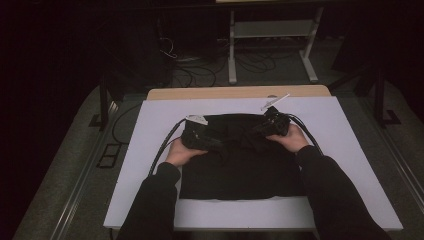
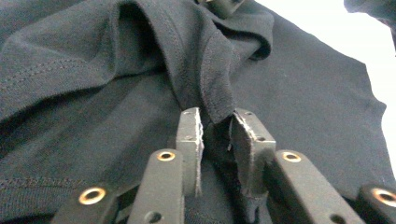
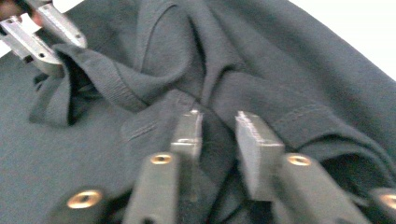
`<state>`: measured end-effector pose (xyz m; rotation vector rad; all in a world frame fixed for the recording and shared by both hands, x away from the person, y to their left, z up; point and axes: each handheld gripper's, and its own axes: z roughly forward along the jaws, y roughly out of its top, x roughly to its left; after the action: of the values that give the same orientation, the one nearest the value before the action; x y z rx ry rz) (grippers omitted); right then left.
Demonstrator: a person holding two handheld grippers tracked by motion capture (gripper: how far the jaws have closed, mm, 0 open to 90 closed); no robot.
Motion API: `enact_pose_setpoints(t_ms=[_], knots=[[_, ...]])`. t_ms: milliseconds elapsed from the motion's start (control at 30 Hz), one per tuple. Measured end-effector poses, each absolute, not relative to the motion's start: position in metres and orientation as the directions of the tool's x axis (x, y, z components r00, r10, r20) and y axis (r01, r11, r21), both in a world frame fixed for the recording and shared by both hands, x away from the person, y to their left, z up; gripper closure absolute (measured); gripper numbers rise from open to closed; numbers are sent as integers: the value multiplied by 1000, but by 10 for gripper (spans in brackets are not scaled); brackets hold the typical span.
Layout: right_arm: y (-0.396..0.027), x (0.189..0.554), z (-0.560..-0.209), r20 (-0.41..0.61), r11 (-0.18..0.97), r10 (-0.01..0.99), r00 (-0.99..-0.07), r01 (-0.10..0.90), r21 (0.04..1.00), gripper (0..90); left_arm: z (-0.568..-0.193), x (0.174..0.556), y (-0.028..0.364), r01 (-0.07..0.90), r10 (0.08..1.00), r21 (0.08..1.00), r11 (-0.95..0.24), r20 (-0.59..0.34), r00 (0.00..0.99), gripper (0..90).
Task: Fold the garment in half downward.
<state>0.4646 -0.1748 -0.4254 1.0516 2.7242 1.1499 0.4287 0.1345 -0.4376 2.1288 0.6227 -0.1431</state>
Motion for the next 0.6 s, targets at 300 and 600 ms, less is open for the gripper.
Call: enact_pose_setpoints(t_ms=[300,600], knots=[[-181,463,-417,289,491,562,-775,594,637,857,-437,424,136,478,386,737,-478,-312,868,842],[-183,452,-406,295,473,549,-782,582,662,864,-432,419,141,495,417,739,-457,-314,853,862]])
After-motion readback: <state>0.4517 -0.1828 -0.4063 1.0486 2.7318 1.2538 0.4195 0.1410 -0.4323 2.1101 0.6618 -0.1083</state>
